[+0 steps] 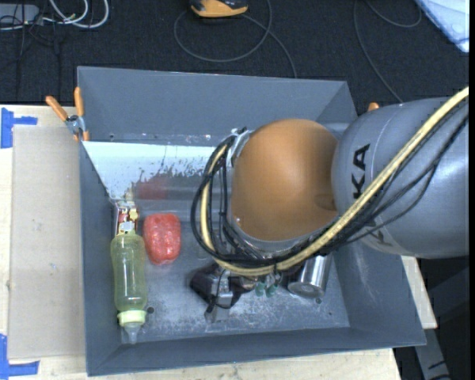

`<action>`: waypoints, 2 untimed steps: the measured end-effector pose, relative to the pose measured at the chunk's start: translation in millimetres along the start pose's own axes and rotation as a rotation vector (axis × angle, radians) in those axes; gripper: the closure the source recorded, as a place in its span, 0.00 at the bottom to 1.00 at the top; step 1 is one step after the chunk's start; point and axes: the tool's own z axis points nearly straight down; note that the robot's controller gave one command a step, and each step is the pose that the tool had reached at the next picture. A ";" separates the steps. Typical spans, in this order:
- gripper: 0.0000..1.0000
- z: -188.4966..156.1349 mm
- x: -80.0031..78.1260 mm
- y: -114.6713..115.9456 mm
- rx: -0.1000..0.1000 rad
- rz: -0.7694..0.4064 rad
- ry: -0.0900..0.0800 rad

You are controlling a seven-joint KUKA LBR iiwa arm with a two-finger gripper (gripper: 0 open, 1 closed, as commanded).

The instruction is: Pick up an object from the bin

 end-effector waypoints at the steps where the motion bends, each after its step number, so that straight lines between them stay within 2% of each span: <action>1: 0.00 -4.1 -1.8 -0.8 -0.002 0.004 -0.008; 2: 0.00 16.6 -8.4 -5.9 -0.004 -0.061 -0.013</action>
Offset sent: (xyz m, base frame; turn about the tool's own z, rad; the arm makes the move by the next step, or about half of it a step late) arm 0.0279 -0.0341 -0.1072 -0.2742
